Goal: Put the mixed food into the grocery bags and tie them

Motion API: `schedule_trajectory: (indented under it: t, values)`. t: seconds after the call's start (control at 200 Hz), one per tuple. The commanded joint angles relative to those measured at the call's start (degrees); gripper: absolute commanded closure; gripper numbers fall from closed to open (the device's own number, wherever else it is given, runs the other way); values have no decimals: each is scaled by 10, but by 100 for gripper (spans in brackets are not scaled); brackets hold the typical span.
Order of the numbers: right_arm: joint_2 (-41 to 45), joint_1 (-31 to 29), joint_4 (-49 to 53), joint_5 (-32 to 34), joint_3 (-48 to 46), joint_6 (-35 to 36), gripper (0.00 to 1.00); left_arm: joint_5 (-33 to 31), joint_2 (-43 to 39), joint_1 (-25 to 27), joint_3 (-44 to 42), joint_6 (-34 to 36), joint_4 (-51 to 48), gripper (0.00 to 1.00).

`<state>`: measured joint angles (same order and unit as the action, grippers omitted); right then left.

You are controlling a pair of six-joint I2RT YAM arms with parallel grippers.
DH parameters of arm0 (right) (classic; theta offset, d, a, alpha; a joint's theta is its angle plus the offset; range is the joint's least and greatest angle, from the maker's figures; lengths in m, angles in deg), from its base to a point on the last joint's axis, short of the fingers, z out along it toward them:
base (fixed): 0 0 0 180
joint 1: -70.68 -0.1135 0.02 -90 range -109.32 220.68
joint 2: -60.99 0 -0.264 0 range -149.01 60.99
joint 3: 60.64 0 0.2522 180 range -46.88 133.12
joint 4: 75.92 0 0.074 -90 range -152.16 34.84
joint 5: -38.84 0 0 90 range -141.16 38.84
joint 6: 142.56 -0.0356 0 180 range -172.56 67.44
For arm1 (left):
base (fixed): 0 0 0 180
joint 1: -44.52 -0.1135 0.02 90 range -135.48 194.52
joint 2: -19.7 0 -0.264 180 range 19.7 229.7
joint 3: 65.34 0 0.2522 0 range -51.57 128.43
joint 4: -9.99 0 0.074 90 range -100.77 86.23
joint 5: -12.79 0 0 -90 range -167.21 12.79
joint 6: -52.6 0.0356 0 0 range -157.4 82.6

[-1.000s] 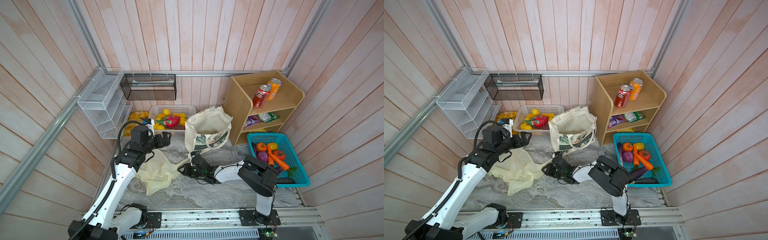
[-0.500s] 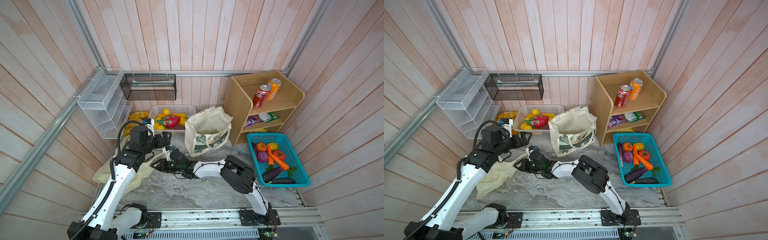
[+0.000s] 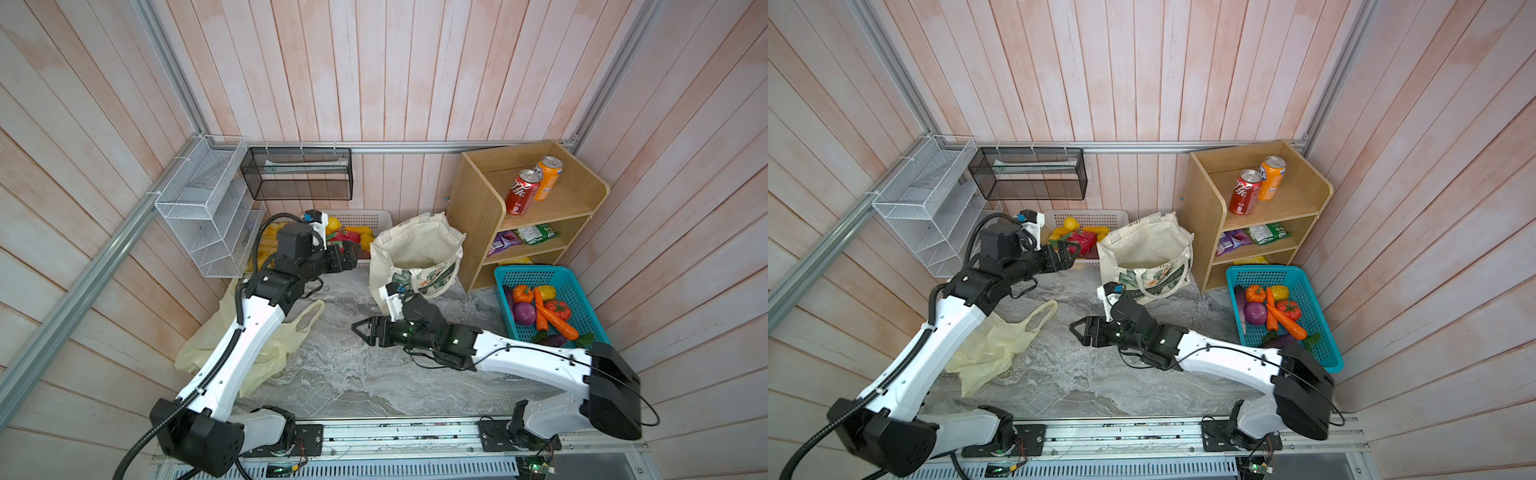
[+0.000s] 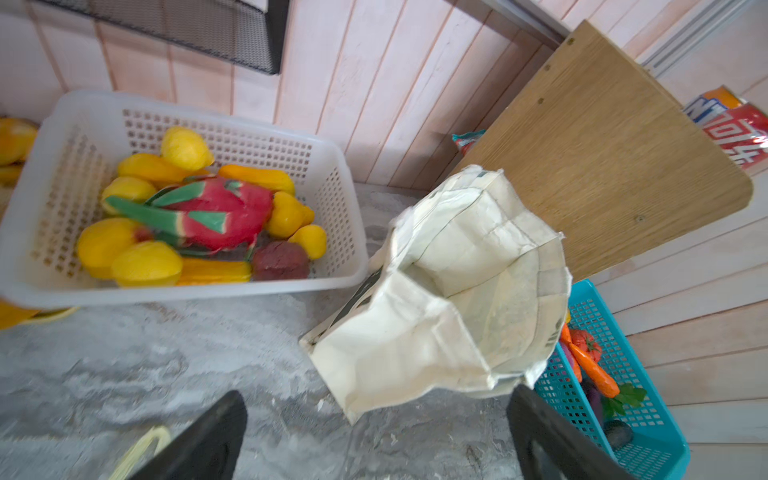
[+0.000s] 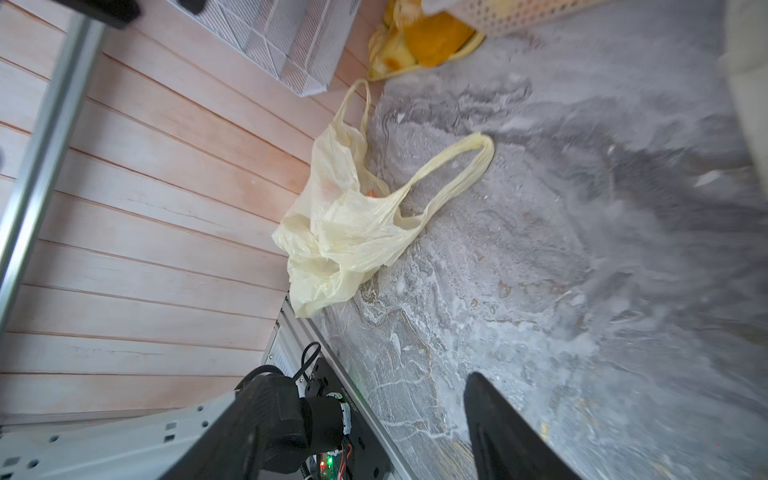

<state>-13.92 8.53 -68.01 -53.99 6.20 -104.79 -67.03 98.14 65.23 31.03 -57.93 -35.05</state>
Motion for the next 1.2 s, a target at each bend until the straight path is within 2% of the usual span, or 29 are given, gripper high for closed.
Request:
schedule_trajectory:
  t: [0.0, 0.18, 0.265, 0.39, 0.545, 0.685, 0.74, 0.865, 0.94, 1.015, 1.12, 1.17, 1.195]
  values:
    - [93, 47, 112, 109, -28, 20, 26, -53, 95, 30, 101, 60, -54, 0]
    - [196, 196, 167, 91, -30, 21, 21, -85, 277, 46, 316, 119, -152, 0]
    - [193, 252, 176, 65, -11, 32, 17, -89, 350, 50, 405, 135, -195, 0]
    - [155, 289, 185, 50, 19, 47, 17, -98, 425, 60, 513, 155, -242, 0]
    - [104, 316, 165, 31, 40, 47, 17, -106, 444, 62, 518, 158, -229, 0]
    - [51, 334, 153, 17, 65, 50, 19, -71, 451, 64, 510, 158, -216, 0]
    - [25, 340, 152, 4, 80, 54, 20, -55, 452, 66, 508, 157, -209, 3]
    - [-22, 346, 153, -17, 111, 66, 25, -4, 459, 68, 506, 157, -198, 19]
    - [-43, 351, 161, -26, 128, 75, 31, 13, 465, 68, 507, 154, -197, 35]
    - [-55, 358, 166, -43, 138, 86, 52, 31, 465, 68, 506, 152, -201, 55]
    - [-51, 366, 178, -68, 143, 107, 87, 58, 449, 68, 500, 145, -215, 99]
    - [-39, 367, 186, -79, 142, 117, 99, 70, 424, 69, 479, 131, -216, 100]
    - [-31, 368, 188, -86, 141, 121, 100, 78, 407, 70, 462, 120, -213, 100]
